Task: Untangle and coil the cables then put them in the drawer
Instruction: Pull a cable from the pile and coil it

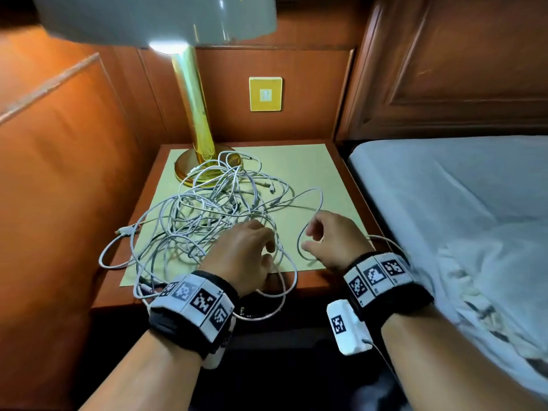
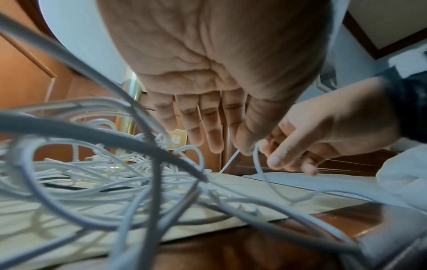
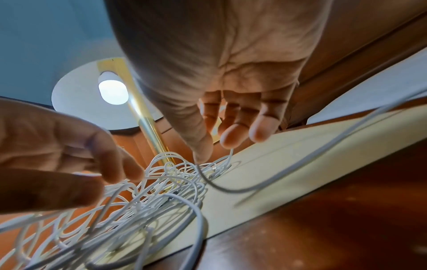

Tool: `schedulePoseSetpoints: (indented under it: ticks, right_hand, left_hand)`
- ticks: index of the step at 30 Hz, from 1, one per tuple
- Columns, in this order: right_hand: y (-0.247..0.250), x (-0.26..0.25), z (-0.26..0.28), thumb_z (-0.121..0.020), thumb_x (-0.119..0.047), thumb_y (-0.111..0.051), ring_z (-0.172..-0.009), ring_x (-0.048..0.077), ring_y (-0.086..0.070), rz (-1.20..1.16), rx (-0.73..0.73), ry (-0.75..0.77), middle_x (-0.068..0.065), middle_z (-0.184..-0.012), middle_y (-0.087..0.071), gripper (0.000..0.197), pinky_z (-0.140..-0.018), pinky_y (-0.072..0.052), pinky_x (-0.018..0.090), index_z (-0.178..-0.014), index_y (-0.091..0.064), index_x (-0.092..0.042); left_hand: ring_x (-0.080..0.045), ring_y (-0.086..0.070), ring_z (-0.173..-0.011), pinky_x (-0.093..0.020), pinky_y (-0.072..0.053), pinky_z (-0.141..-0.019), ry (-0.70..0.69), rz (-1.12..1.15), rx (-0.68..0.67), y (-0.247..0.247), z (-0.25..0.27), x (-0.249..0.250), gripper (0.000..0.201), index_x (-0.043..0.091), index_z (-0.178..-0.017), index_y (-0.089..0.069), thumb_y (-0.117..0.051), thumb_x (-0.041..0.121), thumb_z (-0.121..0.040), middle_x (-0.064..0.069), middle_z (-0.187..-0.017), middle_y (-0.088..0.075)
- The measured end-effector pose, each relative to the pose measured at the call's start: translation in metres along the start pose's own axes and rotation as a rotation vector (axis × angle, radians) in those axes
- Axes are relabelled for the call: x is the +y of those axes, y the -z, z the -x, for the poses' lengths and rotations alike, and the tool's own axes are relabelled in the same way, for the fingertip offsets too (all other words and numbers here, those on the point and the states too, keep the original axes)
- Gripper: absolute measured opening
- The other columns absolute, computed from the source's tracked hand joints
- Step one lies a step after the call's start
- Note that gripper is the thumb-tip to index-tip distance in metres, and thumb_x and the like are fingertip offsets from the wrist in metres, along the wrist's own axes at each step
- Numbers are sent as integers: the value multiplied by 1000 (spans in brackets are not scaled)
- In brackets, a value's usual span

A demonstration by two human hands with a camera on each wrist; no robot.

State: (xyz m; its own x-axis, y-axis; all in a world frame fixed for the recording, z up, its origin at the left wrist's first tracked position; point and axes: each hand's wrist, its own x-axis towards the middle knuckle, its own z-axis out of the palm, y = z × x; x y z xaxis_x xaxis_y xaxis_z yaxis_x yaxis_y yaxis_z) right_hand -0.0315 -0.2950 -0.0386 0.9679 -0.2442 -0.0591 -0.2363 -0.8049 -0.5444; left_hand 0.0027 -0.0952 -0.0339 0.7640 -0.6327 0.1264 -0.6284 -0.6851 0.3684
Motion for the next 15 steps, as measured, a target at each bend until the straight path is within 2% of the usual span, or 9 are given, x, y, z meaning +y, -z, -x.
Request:
schedulePoseSetpoints:
  ticks: [3,5,7,10,13,15]
  right_hand:
    - [-11,-8,-17,-80,-25,-75,-81,19,-61,-40,43,5,-1,-107,-49,29,-82,-51,35,-98,-53,-25]
    - [-17,-10,-28,-81,-28,-74,-83,21,-60,-67,88,-30,1,-113,-45,34,-84,-51,37,-102,-48,-24]
    - [-21,-10,-39,-83,-29,-72,-88,22,-55,-87,134,-67,3,-116,-44,39,-81,-46,33,-106,-40,-23]
    - [-22,-10,-47,-87,-27,-66,-91,22,-55,-206,198,-91,3,-111,-50,42,-78,-40,31,-114,-34,-21]
    - [-20,-9,-48,-89,-26,-65,-79,18,-68,-320,226,-61,-2,-101,-59,54,-78,-49,32,-132,-32,-26]
    - [-15,-7,-45,-92,-20,-64,-66,8,-70,-384,217,-37,-4,-95,-63,47,-77,-57,35,-133,-43,-28]
  left_hand:
    - [-21,-57,-96,-29,-43,-78,-2,-3,109,-1,6,-12,12,21,-93,-68,-73,17,-83,5,-103,-63]
    - [-21,-58,-93,-27,-40,-76,-5,-9,140,0,8,-20,12,20,-91,-68,-75,17,-82,4,-100,-63]
    - [-22,-60,-88,-27,-43,-74,-29,1,158,0,9,-24,11,19,-89,-69,-76,16,-81,4,-97,-63]
    - [-23,-60,-88,-33,-49,-75,-21,8,152,0,4,-24,10,20,-89,-69,-75,17,-82,5,-95,-64]
    - [-24,-59,-96,-37,-50,-83,11,-8,109,1,-1,-19,11,21,-93,-70,-74,21,-84,5,-100,-65]
    - [-24,-60,-99,-40,-49,-88,23,-6,98,2,-5,-14,13,21,-96,-71,-74,23,-84,5,-103,-65]
